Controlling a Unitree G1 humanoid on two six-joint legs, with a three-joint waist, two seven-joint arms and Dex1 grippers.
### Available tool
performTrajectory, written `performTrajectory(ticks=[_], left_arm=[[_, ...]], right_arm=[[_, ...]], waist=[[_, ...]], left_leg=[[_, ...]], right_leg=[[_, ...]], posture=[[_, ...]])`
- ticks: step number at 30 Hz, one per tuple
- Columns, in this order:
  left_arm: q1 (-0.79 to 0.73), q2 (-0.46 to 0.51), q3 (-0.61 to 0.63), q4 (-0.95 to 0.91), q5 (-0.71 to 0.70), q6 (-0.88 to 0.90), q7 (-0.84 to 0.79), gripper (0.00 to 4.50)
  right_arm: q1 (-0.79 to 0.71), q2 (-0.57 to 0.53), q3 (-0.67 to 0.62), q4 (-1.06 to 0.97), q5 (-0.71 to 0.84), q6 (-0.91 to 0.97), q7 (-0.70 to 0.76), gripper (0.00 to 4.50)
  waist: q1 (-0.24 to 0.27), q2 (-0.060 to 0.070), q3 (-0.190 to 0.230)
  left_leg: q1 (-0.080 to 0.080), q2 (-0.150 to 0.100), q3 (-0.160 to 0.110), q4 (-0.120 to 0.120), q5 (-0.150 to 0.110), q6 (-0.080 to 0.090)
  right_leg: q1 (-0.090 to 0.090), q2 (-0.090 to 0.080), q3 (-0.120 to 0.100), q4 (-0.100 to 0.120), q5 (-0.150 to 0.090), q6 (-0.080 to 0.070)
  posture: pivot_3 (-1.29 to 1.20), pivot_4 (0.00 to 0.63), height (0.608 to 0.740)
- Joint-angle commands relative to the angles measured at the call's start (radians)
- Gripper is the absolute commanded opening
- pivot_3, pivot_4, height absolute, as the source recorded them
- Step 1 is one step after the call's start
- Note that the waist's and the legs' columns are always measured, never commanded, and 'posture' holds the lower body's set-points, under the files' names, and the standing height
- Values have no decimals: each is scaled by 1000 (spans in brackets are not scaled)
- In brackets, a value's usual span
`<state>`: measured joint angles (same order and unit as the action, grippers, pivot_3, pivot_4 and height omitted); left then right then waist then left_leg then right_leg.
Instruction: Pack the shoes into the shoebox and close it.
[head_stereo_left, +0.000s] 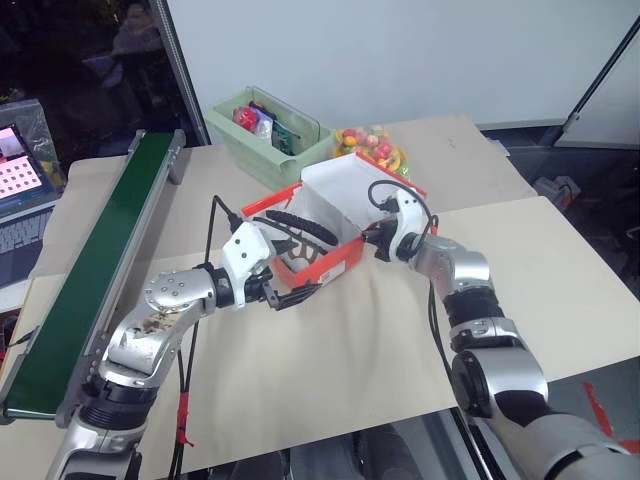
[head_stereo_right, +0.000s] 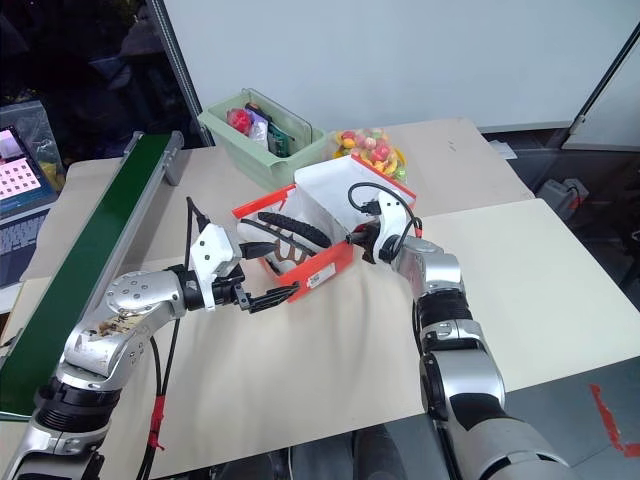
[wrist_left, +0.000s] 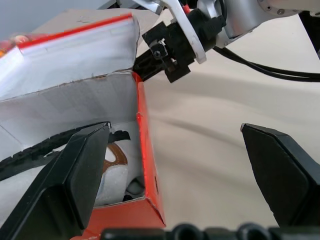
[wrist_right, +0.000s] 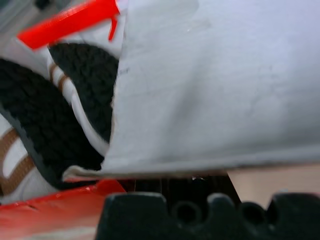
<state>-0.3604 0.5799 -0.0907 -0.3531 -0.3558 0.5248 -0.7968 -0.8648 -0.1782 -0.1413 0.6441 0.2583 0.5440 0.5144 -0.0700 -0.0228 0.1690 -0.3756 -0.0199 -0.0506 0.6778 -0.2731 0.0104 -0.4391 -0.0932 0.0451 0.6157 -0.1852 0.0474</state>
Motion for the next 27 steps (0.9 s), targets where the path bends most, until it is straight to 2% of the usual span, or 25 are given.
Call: performTrajectory(ticks=[1, 10, 27], left_arm=[[-28, -2, 6, -8, -2, -15, -2, 4500], [-34, 5, 7, 0, -2, -16, -10, 4500], [-51, 11, 13, 13, 0, -14, -16, 4500]], right_arm=[[15, 47, -73, -127, 67, -98, -56, 10], [120, 125, -95, -332, 180, -109, -40, 10], [201, 90, -30, -473, 200, -37, -44, 10]], waist=[[0, 0, 0], [1, 0, 0], [2, 0, 0]], left_leg=[[0, 0, 0, 0, 0, 0], [0, 0, -1, 0, 0, 0], [1, 0, 0, 0, 0, 0]], right_leg=[[0, 0, 0, 0, 0, 0], [0, 0, 0, 1, 0, 0], [0, 0, 0, 1, 0, 0]], posture=[[0, 150, 740], [0, 150, 740], [0, 150, 740]])
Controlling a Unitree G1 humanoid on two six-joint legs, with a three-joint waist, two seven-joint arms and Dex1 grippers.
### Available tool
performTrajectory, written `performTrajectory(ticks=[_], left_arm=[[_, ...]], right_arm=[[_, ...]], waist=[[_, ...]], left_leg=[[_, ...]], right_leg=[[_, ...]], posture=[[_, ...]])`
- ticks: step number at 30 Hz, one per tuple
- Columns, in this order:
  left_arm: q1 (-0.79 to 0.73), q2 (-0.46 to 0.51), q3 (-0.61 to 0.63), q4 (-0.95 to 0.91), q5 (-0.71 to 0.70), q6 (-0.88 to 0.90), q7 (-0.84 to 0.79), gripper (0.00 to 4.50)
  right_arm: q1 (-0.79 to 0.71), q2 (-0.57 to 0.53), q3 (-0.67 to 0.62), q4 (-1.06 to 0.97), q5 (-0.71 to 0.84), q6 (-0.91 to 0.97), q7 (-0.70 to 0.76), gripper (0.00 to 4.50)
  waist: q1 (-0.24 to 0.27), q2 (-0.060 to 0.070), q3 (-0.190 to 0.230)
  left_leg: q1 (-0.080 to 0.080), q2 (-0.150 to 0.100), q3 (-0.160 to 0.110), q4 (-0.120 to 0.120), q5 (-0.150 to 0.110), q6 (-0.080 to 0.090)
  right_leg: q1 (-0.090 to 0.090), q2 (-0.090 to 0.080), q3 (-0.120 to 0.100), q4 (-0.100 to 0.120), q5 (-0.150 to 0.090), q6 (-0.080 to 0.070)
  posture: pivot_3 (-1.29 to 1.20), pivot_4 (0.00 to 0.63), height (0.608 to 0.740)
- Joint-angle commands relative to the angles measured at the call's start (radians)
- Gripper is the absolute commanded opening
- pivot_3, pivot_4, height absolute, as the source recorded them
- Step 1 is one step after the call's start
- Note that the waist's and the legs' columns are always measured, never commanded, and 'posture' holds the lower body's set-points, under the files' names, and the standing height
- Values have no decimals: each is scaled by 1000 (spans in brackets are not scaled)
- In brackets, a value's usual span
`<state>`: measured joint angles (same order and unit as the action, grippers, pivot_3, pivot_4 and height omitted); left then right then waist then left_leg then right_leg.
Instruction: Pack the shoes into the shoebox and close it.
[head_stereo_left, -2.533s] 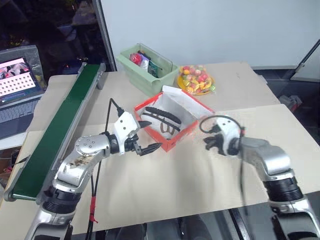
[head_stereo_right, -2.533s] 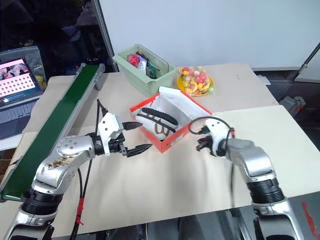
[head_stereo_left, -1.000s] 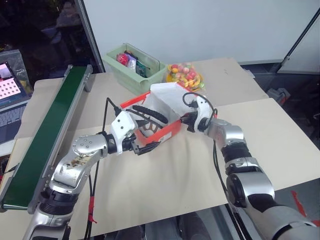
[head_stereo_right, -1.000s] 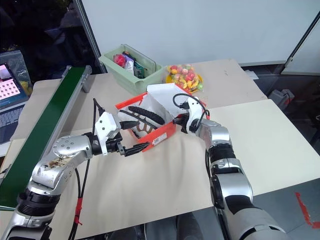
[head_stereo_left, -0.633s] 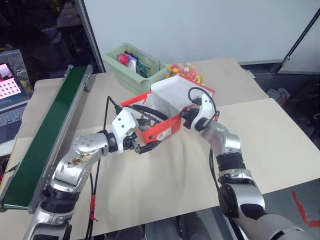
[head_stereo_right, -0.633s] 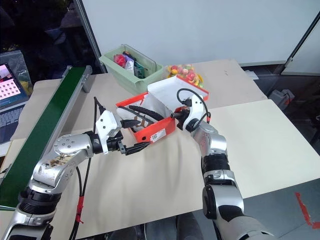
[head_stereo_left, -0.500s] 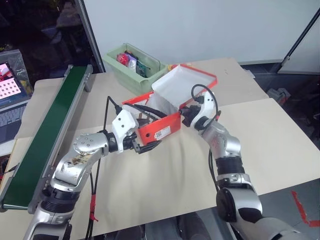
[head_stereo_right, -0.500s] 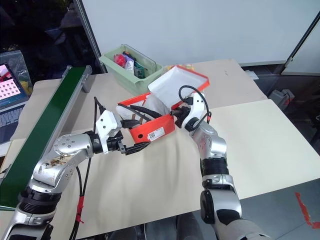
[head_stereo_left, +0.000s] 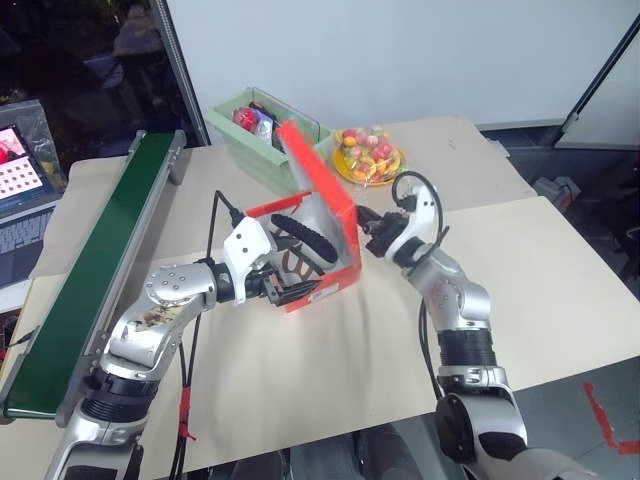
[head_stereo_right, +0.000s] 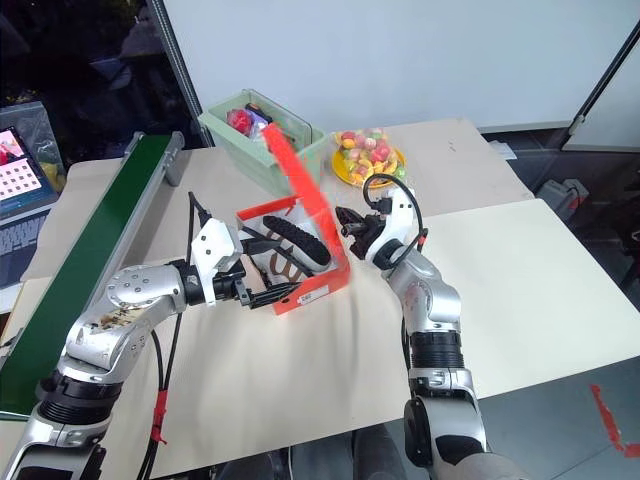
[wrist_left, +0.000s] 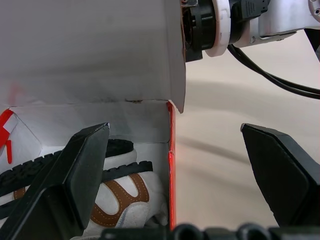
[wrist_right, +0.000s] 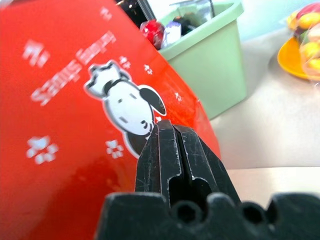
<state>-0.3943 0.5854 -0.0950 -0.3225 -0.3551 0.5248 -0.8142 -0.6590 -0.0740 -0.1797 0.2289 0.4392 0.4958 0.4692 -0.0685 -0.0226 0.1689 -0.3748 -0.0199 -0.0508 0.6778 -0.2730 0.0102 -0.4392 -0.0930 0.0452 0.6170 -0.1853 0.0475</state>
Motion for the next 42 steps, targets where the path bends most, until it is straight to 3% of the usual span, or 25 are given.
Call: performTrajectory(ticks=[1, 4, 11, 16, 22, 26, 31, 42], left_arm=[[-17, 5, 17, -19, -1, -13, 2, 4500], [-8, 13, 32, -38, -7, -2, 11, 4500], [88, 189, 242, -128, -81, 109, -16, 4500], [143, 250, 328, -146, -107, 133, -14, 4500], [151, 240, 312, -162, -106, 129, 10, 4500], [133, 221, 289, -169, -111, 131, 31, 4500], [135, 221, 282, -176, -118, 132, 38, 4500], [140, 222, 275, -183, -127, 138, 51, 4500]], right_arm=[[-4, -17, 12, -60, 17, 13, 3, 10], [-1, -26, 32, -72, 10, 23, 5, 10], [-62, -52, 130, -123, -10, 80, 28, 10], [-108, -56, 151, -122, -5, 105, 42, 10], [-143, -30, 197, -70, -15, 128, 64, 10], [-116, -2, 351, 7, -80, 278, 62, 10], [-118, 20, 407, 103, -117, 300, 86, 10], [-232, 79, 395, 275, -171, 234, 145, 10]], waist=[[1, 0, 0], [2, 0, 0], [-6, 0, 0], [8, 0, 0], [14, 0, 0], [8, 0, 0], [-1, -1, -1], [-10, -1, -2]], left_leg=[[0, 0, 0, 0, 0, 0], [0, 0, 0, 0, 0, 0], [1, 1, -1, -1, 0, 0], [1, 1, -1, 0, 0, 0], [0, 1, 0, -1, 0, 0], [1, 1, 0, -1, 0, 0], [2, 1, -1, -1, 0, 0], [8, 2, 0, -1, 0, 0]], right_leg=[[0, 0, 0, 0, 0, 0], [0, 0, 0, -1, 0, 0], [-1, 1, 0, 1, 0, 0], [0, 0, -1, 0, 0, 0], [0, 0, -2, -1, 0, 0], [0, 0, -2, -1, 0, 0], [0, 0, -1, 0, 0, 0], [2, 1, -1, -2, 0, 0]], posture=[[0, 150, 740], [0, 150, 740], [0, 150, 740], [0, 150, 740], [0, 150, 740], [0, 150, 740], [0, 150, 740], [0, 150, 740]])
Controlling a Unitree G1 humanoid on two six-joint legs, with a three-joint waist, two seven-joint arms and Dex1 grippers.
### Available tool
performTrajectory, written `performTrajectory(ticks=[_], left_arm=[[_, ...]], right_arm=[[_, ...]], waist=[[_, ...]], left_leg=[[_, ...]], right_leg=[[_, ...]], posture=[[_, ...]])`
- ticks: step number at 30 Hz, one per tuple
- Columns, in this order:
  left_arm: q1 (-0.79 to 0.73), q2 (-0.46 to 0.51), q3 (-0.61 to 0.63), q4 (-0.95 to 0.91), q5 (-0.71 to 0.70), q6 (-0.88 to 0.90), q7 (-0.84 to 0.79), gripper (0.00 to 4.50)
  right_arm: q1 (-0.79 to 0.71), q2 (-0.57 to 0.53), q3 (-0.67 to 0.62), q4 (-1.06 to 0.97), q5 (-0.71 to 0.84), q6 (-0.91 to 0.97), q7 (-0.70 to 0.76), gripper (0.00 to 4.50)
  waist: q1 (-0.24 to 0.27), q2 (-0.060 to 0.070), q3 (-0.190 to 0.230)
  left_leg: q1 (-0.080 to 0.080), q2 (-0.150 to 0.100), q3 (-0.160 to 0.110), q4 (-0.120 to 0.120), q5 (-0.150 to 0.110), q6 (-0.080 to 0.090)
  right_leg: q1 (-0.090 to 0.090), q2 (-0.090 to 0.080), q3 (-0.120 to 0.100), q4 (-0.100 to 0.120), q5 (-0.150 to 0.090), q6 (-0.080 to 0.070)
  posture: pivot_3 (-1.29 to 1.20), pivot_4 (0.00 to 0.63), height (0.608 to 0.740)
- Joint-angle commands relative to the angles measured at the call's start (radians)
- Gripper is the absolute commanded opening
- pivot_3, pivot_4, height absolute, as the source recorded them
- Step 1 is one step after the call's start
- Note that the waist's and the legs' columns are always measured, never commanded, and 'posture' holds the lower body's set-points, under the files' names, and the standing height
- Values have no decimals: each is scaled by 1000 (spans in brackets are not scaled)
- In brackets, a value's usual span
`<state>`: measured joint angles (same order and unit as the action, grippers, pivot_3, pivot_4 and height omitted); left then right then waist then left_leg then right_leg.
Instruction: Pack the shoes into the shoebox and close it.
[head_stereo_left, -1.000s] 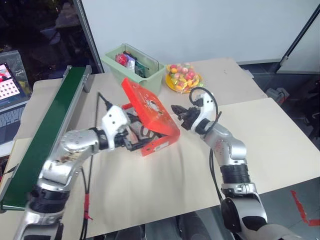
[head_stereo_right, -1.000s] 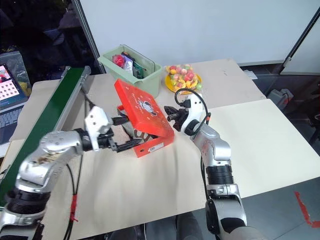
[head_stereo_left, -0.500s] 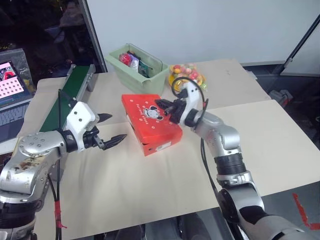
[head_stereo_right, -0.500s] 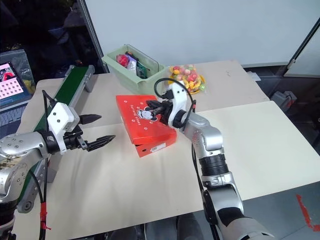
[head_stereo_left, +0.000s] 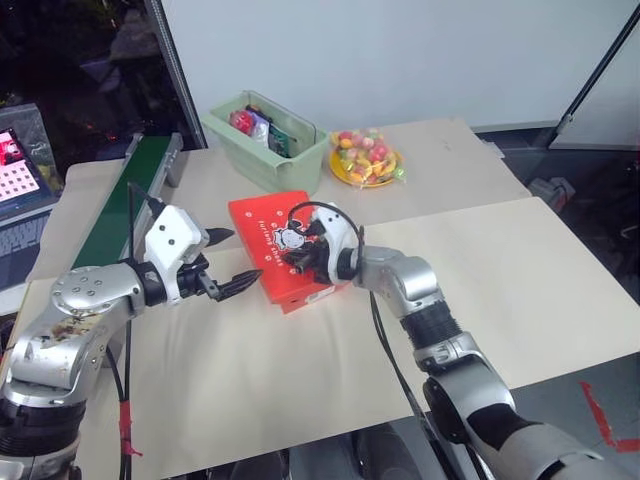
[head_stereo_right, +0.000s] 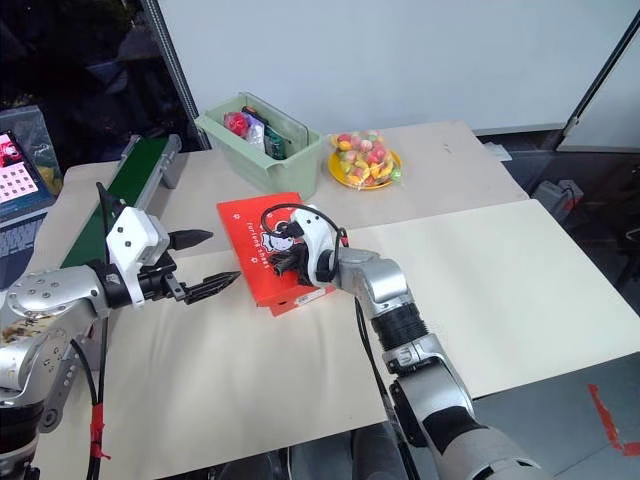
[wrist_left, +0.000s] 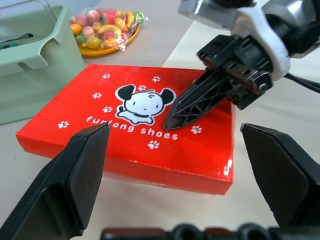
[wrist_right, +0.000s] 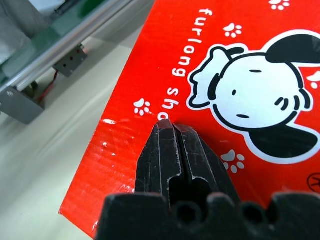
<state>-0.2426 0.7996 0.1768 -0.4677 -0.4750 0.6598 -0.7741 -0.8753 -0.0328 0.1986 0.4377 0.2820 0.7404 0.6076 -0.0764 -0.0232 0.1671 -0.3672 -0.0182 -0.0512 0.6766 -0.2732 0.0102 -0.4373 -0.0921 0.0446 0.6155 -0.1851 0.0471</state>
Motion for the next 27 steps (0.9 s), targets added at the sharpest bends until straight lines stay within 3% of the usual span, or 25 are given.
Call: performTrajectory(ticks=[1, 13, 27], left_arm=[[-12, 7, 3, -37, -8, 4, 11, 4500], [-20, -3, -14, -44, -18, 14, 24, 4500], [35, 0, 33, -109, -43, 52, 63, 4500]], right_arm=[[-34, 43, 6, 83, -16, -23, 10, 10], [-391, 52, -169, 600, -44, -298, 16, 10], [-433, 167, -188, 839, -156, -438, 5, 10]], waist=[[-3, 0, 0], [-20, 0, 0], [-29, 0, 0]], left_leg=[[0, 0, 0, 0, 0, 0], [-3, 0, -1, -1, 0, 0], [-2, 0, -3, -1, -1, -3]], right_leg=[[0, 0, 0, 0, 0, 0], [-2, 0, 0, 3, 1, -2], [-3, 0, 0, 4, 1, -2]], posture=[[0, 150, 740], [0, 150, 740], [0, 150, 740]])
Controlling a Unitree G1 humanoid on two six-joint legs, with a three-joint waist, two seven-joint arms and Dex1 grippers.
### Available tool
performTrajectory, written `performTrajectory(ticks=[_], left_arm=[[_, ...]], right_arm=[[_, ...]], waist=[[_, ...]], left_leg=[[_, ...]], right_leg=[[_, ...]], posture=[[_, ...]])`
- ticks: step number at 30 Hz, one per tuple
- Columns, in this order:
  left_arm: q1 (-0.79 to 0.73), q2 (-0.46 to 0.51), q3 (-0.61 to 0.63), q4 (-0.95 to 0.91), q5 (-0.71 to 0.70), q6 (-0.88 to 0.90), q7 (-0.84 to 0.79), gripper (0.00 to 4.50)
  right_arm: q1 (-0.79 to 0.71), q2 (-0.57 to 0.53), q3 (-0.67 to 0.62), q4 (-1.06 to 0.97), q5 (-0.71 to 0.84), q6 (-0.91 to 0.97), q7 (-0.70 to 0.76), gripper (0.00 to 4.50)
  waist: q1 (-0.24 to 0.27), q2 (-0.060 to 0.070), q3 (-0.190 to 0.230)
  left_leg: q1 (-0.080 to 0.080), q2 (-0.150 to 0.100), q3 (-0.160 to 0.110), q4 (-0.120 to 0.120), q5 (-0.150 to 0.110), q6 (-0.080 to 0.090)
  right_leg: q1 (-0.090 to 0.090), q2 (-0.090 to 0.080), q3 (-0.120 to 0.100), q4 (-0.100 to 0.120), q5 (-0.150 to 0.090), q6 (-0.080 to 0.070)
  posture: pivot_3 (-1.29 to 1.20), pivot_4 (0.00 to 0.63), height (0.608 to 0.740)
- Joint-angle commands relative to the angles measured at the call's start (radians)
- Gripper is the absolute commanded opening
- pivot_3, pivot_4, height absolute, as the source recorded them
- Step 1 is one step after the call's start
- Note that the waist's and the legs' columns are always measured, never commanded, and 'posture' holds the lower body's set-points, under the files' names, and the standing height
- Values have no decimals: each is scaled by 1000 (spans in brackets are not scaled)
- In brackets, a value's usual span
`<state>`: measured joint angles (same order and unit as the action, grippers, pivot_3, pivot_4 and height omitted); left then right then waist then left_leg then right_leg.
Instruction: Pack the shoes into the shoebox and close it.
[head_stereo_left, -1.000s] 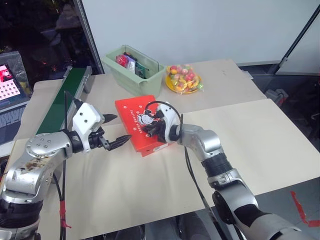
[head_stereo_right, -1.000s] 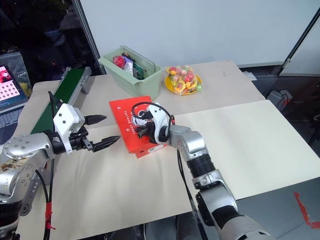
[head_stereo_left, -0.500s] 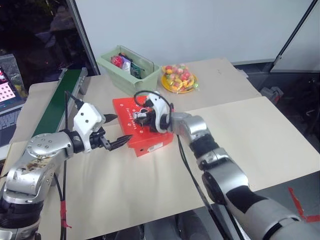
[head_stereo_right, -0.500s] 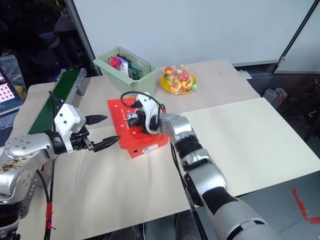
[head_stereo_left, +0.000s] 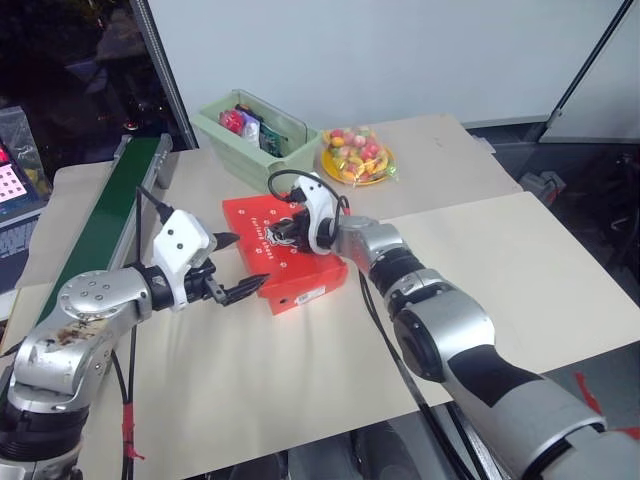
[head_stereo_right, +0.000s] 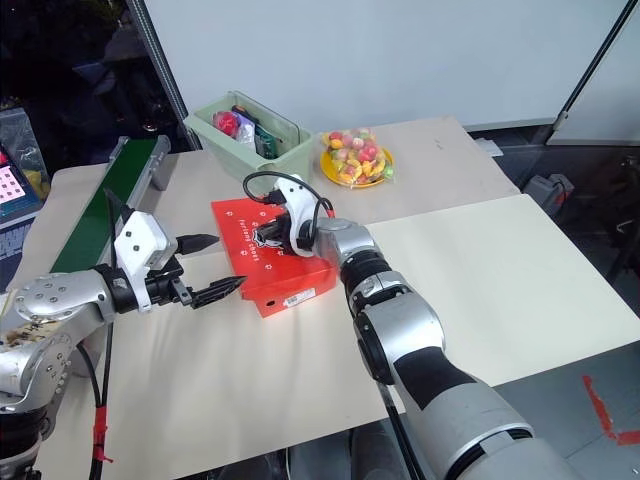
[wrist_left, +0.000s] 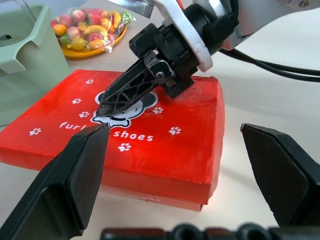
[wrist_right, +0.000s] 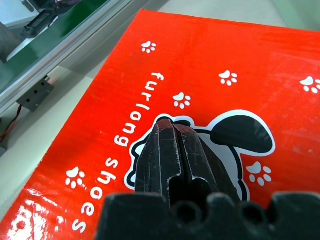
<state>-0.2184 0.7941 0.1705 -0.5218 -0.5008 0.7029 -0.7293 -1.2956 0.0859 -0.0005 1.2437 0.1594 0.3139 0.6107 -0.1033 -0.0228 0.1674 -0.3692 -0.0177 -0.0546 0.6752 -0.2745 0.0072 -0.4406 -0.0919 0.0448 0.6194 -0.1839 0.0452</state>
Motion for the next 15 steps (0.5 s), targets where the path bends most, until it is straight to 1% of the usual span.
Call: performTrajectory(ticks=[1, 7, 15], left_arm=[[19, 5, 44, -63, -19, 13, 25, 4500], [62, -1, 69, -115, -41, 43, 58, 4500], [104, 1, 89, -155, -64, 61, 86, 4500]], right_arm=[[-13, 59, 14, 41, -44, -15, 2, 10], [-10, 88, 17, 59, -96, -25, 11, 10], [52, 77, 45, 66, -157, -19, 40, 10]], waist=[[-5, 0, 0], [-17, 0, 0], [-18, 0, 0]], left_leg=[[0, 0, 0, 0, 0, 0], [1, 0, 0, 0, -1, -1], [2, 0, -1, 0, -1, -1]], right_leg=[[0, 0, 0, 1, 0, 0], [0, 0, 0, 2, 0, 0], [1, 0, 0, 2, 0, 0]], posture=[[0, 150, 740], [0, 150, 740], [0, 150, 740]])
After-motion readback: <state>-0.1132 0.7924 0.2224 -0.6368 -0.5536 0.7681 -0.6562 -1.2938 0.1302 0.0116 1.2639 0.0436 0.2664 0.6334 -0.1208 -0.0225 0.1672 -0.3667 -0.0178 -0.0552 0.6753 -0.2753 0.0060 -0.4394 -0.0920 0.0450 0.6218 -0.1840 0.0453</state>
